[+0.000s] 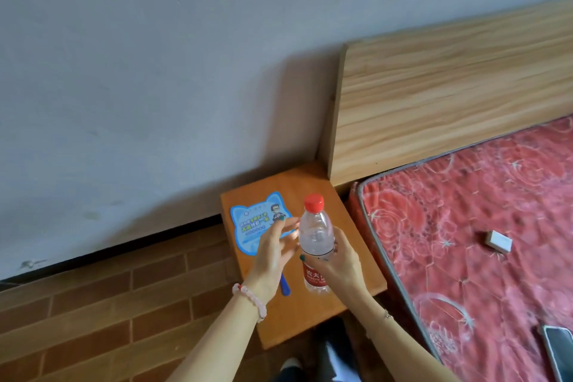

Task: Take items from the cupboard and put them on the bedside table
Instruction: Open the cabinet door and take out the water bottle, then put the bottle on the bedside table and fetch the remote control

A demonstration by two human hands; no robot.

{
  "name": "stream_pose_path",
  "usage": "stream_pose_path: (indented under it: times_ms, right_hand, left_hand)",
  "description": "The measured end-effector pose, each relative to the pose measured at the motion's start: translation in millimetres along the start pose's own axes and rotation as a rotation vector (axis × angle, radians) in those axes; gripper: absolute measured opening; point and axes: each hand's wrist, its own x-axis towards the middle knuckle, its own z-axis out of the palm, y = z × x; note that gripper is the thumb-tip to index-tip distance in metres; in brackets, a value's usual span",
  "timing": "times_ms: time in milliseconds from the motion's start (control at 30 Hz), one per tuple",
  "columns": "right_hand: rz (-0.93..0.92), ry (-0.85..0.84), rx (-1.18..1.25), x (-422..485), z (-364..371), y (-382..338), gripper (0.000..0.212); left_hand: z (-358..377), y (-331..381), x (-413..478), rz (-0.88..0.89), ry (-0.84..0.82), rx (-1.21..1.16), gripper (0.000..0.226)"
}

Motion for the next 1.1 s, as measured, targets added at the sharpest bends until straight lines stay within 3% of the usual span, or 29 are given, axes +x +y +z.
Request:
stream_pose_path:
  times_ms: [267, 500, 767, 1100]
  right_hand:
    - [0.017, -0.096, -0.029, 119.2, -11.3, 36.1, 0.056]
    - [0.013, -0.136, -0.058, 180.2, -16.7, 82.4, 0.057]
    - [-0.020, -0.149, -0.087, 191.8, -19.0, 104.5, 0.057]
    - [-0.099, -0.146, -0.151, 176.5, -27.2, 118.5, 0.062]
  left_hand:
    - [26.0, -29.4, 108.4, -0.037, 0.136, -0.077, 0.031]
    - [38.1, -58.5, 167.5, -0.036, 0.130, -0.044, 0.032]
    - [9.4, -78.4, 180.5, 0.101, 0.172, 0.585, 0.020]
    - [-14.9, -80.2, 166.3, 0.343, 0.092, 1.332, 0.036]
